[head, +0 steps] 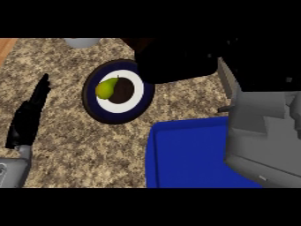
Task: Pick the sweet potato from the tray and place it in the tiered basket
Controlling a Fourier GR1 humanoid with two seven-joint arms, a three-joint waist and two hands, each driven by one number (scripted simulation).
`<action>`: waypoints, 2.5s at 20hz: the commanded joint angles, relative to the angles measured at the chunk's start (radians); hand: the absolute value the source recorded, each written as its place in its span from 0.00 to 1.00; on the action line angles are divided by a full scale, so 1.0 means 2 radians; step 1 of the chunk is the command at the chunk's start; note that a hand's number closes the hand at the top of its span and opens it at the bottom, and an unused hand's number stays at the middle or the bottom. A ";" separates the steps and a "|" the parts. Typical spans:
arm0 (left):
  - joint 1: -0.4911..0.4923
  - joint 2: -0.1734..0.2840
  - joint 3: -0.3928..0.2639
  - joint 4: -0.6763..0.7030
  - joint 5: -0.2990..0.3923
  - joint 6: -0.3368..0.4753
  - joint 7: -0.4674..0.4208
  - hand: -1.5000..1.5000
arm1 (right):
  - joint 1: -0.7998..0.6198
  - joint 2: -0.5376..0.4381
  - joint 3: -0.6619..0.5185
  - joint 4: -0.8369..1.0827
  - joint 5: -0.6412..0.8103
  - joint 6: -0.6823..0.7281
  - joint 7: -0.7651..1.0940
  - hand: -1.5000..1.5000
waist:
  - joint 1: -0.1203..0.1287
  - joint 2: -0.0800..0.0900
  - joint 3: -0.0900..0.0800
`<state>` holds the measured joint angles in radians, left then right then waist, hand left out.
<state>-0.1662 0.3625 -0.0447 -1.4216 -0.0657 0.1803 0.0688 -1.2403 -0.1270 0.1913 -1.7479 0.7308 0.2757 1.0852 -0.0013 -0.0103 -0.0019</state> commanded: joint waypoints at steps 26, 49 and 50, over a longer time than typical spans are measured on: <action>0.006 -0.022 0.006 -0.021 -0.021 -0.007 0.007 0.50 | -0.058 -0.234 -0.060 0.334 0.068 0.068 -0.284 1.00 | 0.006 0.006 0.001; 0.008 -0.017 0.032 -0.028 -0.025 -0.030 0.011 0.50 | 0.030 -0.203 -0.208 0.394 -0.042 0.036 -0.324 0.00 | 0.002 0.004 0.001; 0.006 -0.028 0.031 -0.006 -0.026 -0.026 -0.016 0.50 | 0.028 -0.191 -0.213 0.400 -0.040 0.006 -0.329 0.00 | 0.003 0.006 0.001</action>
<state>-0.1506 0.3215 0.0156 -1.4548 -0.1094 0.1211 0.0641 -1.2140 -0.5466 -0.1897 -0.9316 0.6727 0.3870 0.4385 0.0046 -0.0001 0.0001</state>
